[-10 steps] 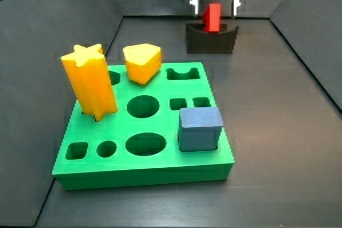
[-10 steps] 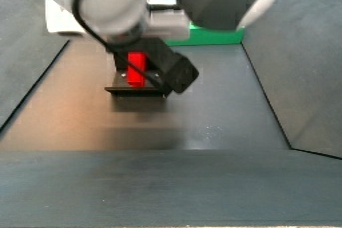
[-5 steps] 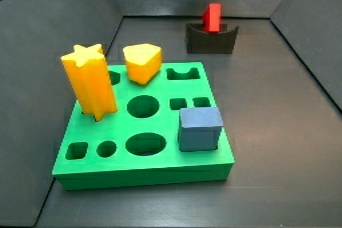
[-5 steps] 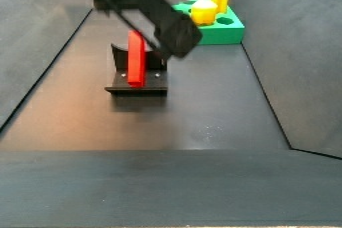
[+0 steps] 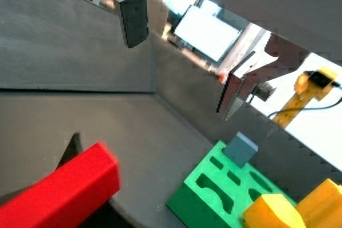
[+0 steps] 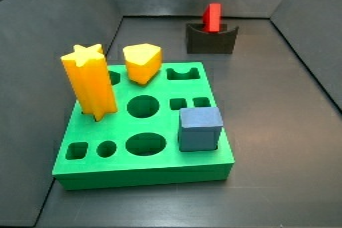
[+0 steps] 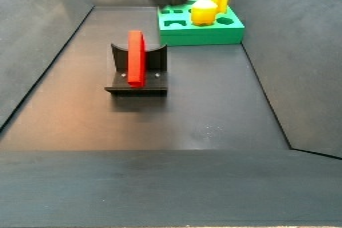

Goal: Pick up the double-square object. Move up. Place the double-square object on the fixture. Regrasp the double-square object. Move to above the board. Insert the double-square object.
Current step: Regrasp the double-square object.

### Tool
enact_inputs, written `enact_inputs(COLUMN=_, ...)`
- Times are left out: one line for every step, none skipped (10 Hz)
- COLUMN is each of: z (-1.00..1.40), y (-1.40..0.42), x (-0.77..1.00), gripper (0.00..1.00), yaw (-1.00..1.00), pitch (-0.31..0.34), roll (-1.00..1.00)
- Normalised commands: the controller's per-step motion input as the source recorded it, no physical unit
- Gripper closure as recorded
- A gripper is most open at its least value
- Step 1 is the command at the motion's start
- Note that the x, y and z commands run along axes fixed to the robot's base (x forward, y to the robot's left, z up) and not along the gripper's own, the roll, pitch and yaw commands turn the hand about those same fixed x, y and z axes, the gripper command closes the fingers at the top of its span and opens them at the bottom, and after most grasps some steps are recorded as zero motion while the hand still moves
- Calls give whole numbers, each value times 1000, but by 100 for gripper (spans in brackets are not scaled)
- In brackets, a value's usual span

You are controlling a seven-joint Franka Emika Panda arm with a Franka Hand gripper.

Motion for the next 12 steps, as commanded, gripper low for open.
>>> enact_inputs(z=103, y=-467, x=-93, gripper=0, yaw=19, pitch=36, roll=1000)
enact_inputs(z=50, y=-297, x=-60, gripper=0, yaw=19, pitch=35, roll=1000)
enact_inputs(z=38, y=-78, x=-22, gripper=0, yaw=19, pitch=37, roll=1000)
enact_inputs(z=21, y=-43, x=-8, gripper=0, yaw=19, pitch=39, roll=1000)
enact_inputs(z=2, y=-48, x=1, gripper=0, yaw=19, pitch=37, roll=1000)
enact_inputs(z=11, y=-35, x=-10, gripper=0, yaw=20, pitch=33, roll=1000)
enact_inputs(z=3, y=-32, x=-14, gripper=0, yaw=21, pitch=29, roll=1000)
enact_inputs(z=-4, y=-27, x=-12, gripper=0, yaw=21, pitch=26, roll=1000)
enact_inputs(z=-4, y=-23, x=-9, gripper=0, yaw=22, pitch=22, roll=1000)
enact_inputs(z=-2, y=-24, x=-6, gripper=0, yaw=23, pitch=19, roll=1000)
enact_inputs(z=-1, y=-20, x=-10, gripper=0, yaw=25, pitch=19, roll=1000)
enact_inputs(z=9, y=-16, x=-6, gripper=0, yaw=27, pitch=24, roll=1000)
